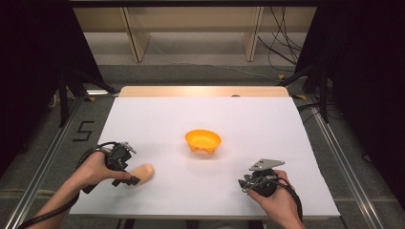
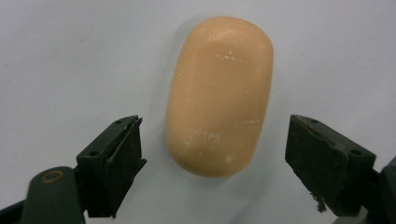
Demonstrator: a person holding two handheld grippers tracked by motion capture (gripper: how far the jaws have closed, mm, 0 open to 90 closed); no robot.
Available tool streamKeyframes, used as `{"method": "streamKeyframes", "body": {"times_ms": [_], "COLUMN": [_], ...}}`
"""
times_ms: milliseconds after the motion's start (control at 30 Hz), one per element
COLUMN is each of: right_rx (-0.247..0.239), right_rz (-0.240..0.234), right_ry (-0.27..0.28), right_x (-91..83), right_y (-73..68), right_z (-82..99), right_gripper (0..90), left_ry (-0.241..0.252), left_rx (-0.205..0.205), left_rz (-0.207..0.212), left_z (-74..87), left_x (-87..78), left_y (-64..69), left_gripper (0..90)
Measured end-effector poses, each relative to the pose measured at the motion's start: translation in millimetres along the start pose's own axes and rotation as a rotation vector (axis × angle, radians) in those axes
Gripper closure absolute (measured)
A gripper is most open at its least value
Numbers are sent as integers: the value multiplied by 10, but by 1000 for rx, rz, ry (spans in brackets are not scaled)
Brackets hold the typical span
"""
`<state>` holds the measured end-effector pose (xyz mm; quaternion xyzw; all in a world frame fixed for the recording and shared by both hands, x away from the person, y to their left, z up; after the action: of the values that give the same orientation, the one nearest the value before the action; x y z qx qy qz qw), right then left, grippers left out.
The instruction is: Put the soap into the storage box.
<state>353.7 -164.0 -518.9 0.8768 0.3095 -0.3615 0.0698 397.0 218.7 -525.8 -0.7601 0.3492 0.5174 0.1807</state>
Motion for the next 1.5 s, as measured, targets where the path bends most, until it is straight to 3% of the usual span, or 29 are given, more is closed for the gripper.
{"method": "streamKeyframes", "body": {"times_ms": [100,200,367,533,600,800,833,933,1067,1133,1200,1333,1367,1433,1500], "right_rx": [-3,-17,0,-22,-5,-21,0,3,9,-15,12,-8,21,13,-30], "right_rz": [-3,-5,-7,-8,-9,-7,-12,-16,-16,-16,-17,-16,-22,-21,-23], "right_ry": [1,5,11,0,-5,5,-6,-9,-13,-5,-25,-14,-14,-17,-11], "right_x": [5,14,22,27,23,34,28,30,29,37,25,41,46,49,57], "right_y": [-1,8,-13,-3,-16,3,-18,-24,-22,0,-24,-14,-39,-30,1], "right_z": [-1,2,-3,11,11,9,15,20,25,19,36,35,38,44,40], "right_gripper": [683,679,676,674,673,669,667,664,661,661,659,654,651,650,650], "left_ry": [-27,-31,-81,-110,-108,-132,-147,-168,-179,-187,-198,-210,-220,-224,-221], "left_rx": [34,41,113,132,120,129,134,156,150,146,149,160,163,165,166], "left_rz": [-11,-10,-10,-14,-14,-22,-25,-26,-19,-15,-10,-5,2,7,4], "left_z": [-64,-94,-131,-150,-157,-161,-158,-141,-136,-140,-138,-138,-134,-131,-139], "left_x": [41,65,140,207,222,282,294,320,333,338,341,353,356,359,366], "left_y": [-13,-1,32,37,46,14,6,-8,-3,3,10,11,17,18,11], "left_gripper": [181,176,165,160,160,166,167,178,202,214,236,262,270,286,300]}}
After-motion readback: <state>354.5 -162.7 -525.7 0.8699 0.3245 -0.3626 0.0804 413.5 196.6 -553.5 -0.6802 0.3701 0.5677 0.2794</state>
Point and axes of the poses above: each handheld gripper's, and its own axes: x roughly forward along the jaws, z roughly out of its underside, y roughly to its right, the point moved 9 cm from there along x, roughly forward along the jaws, and after that the axes turned 8 degrees about y, right-handed, at the moved point
